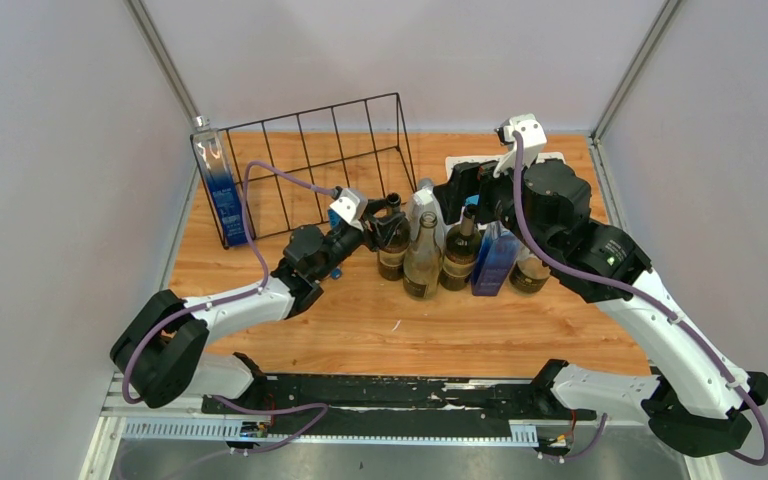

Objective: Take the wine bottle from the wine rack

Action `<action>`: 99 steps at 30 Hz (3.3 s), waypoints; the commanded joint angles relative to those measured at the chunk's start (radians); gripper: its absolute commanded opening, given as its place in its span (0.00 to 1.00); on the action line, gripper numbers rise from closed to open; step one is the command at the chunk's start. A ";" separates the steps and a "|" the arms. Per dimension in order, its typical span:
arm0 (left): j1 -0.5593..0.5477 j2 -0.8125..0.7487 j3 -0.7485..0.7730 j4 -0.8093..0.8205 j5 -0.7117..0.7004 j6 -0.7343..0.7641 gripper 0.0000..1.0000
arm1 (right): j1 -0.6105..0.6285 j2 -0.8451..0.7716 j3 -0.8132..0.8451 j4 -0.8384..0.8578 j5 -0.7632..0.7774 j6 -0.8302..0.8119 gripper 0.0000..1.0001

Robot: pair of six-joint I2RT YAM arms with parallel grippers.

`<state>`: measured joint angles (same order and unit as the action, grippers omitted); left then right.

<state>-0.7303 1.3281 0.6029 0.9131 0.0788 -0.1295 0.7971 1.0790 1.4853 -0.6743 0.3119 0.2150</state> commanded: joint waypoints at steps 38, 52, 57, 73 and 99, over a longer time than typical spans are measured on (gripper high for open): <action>0.131 -0.291 0.487 -0.783 -0.125 0.177 1.00 | -0.004 0.000 -0.012 0.045 -0.004 -0.034 0.97; 0.754 -0.128 0.691 -1.105 -0.201 -0.106 1.00 | -0.003 0.072 0.093 -0.098 -0.017 0.013 0.98; 0.884 0.004 0.771 -1.160 -0.238 -0.127 1.00 | -0.004 0.110 0.163 -0.204 -0.047 0.044 0.98; 0.971 0.287 0.920 -1.183 -0.159 -0.084 1.00 | -0.004 0.054 0.053 -0.182 -0.057 0.060 0.98; 0.972 0.415 0.933 -1.122 -0.164 0.008 0.84 | -0.004 0.047 0.048 -0.172 -0.058 0.034 0.99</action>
<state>0.2314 1.7252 1.4822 -0.2646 -0.0834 -0.1417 0.7971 1.1519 1.5299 -0.8783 0.2584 0.2596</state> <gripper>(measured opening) 0.849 0.987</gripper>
